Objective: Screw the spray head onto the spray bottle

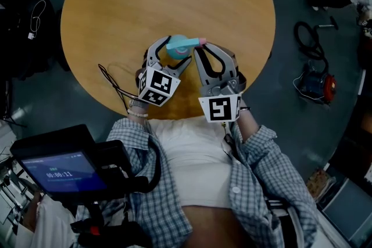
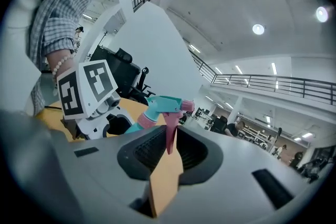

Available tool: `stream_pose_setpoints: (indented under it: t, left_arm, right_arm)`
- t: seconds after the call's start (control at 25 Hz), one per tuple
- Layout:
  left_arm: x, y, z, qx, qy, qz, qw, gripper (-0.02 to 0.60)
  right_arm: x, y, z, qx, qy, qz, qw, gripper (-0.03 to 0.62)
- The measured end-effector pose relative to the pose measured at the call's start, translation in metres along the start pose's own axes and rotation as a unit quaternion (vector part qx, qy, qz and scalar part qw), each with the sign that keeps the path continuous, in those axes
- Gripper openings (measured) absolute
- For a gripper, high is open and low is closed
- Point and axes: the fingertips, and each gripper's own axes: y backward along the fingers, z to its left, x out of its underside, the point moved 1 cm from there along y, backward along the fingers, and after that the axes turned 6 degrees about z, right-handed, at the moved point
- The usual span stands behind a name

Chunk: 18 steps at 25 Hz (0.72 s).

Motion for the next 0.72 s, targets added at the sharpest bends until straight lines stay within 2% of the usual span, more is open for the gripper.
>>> stream_pose_setpoints:
  t: [0.12, 0.28, 0.48, 0.56, 0.64, 0.72]
  left_arm:
    - [-0.001, -0.001, 0.001, -0.003, 0.0, -0.001, 1.0, 0.37]
    - [-0.001, 0.002, 0.001, -0.001, -0.008, -0.003, 1.0, 0.37]
    - [0.001, 0.003, 0.0, 0.003, -0.018, -0.003, 0.9998, 0.371]
    - [0.0, 0.004, -0.002, 0.009, -0.019, -0.009, 0.9997, 0.37]
    - [-0.002, 0.005, -0.005, 0.018, -0.023, -0.015, 0.9995, 0.37]
    - [-0.004, 0.006, -0.008, 0.028, -0.025, -0.021, 0.9991, 0.37]
  right_arm:
    - [-0.002, 0.001, 0.002, -0.013, -0.019, 0.0, 1.0, 0.04]
    - [0.0, 0.0, 0.003, -0.052, -0.051, 0.009, 0.997, 0.046]
    - [-0.001, -0.002, 0.008, -0.119, -0.073, 0.0, 0.99, 0.139]
    - [-0.006, 0.0, 0.011, -0.161, -0.097, -0.017, 0.982, 0.158]
    - [-0.01, 0.002, 0.014, -0.22, -0.129, -0.029, 0.967, 0.169]
    - [-0.011, 0.003, 0.017, -0.277, -0.139, -0.024, 0.95, 0.17]
